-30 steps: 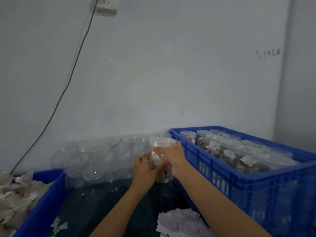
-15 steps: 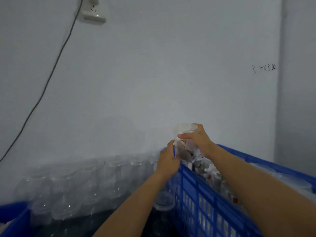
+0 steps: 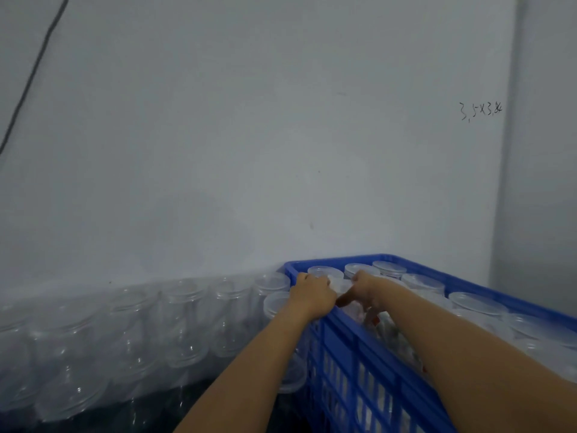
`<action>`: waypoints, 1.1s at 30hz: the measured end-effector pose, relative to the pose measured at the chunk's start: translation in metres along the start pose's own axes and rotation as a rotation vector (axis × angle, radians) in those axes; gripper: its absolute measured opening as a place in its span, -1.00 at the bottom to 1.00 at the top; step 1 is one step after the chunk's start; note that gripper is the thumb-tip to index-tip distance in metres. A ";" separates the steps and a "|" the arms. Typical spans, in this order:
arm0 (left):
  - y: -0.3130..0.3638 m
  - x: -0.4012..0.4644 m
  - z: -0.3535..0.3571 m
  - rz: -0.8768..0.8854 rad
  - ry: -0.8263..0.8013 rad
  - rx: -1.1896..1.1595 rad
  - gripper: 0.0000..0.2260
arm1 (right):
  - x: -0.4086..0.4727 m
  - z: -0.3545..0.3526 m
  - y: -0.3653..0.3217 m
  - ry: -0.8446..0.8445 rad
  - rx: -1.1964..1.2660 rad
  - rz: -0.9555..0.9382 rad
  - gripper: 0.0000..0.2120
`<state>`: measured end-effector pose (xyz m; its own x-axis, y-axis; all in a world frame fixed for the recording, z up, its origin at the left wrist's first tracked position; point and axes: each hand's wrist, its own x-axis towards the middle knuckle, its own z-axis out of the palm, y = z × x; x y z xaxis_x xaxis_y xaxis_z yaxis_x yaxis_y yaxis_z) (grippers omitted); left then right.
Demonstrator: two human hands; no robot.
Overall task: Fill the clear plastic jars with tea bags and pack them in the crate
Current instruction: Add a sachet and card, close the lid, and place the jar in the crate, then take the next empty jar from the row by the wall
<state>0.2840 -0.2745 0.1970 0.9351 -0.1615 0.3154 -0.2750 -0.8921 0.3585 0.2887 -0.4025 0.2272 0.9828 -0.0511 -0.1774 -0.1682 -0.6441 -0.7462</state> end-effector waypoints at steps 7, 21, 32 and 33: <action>0.001 0.002 -0.002 0.014 -0.083 0.117 -0.63 | 0.004 0.008 -0.001 0.067 -0.101 0.112 -0.28; -0.035 -0.071 -0.027 0.026 0.335 -0.540 -0.65 | -0.060 0.012 -0.025 0.601 -0.410 -0.280 -0.72; -0.091 -0.141 -0.024 -0.497 0.269 -0.879 -0.84 | -0.121 0.111 -0.029 0.356 0.337 -0.463 -0.71; -0.093 -0.144 -0.021 -0.511 0.268 -0.891 -0.87 | -0.122 0.121 -0.021 0.357 0.377 -0.421 -0.72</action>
<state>0.1708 -0.1592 0.1365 0.9358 0.3409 0.0895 -0.0291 -0.1783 0.9835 0.1634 -0.2900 0.1870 0.9244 -0.1447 0.3530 0.2841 -0.3563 -0.8901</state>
